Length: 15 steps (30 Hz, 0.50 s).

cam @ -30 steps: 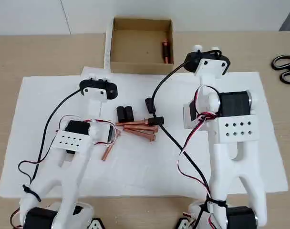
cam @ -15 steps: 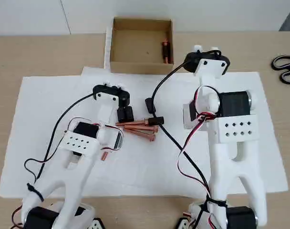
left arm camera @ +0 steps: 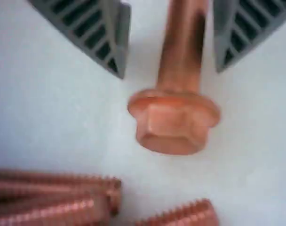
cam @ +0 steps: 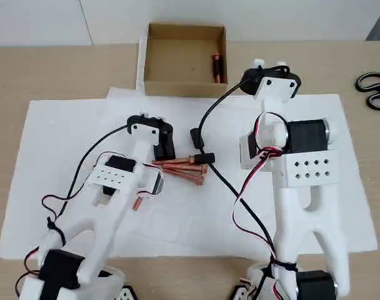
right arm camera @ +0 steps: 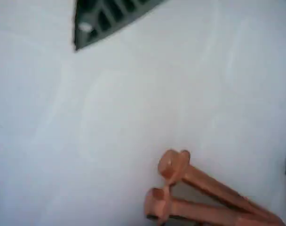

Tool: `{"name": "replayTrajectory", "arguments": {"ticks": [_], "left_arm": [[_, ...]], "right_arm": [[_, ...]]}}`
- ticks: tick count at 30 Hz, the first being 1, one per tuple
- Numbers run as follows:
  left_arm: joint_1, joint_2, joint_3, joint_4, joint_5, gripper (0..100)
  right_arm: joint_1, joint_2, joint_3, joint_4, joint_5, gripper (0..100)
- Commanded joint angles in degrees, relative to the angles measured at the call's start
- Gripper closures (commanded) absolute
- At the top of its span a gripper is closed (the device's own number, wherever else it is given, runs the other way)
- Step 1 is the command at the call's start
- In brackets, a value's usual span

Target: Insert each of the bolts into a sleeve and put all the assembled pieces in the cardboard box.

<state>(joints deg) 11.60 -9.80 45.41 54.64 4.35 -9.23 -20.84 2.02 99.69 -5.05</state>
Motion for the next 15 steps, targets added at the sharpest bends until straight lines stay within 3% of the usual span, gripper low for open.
{"name": "replayTrajectory", "arguments": {"ticks": [1, 15], "left_arm": [[0.09, 0.09, -2.68, -1.32, 0.26, 88], [-1.41, 0.18, -2.77, -2.29, 0.18, 88]], "right_arm": [[0.31, -1.98, -0.18, 0.22, 0.62, 70.1], [0.31, -1.98, -0.18, 0.22, 0.62, 70.1]]}}
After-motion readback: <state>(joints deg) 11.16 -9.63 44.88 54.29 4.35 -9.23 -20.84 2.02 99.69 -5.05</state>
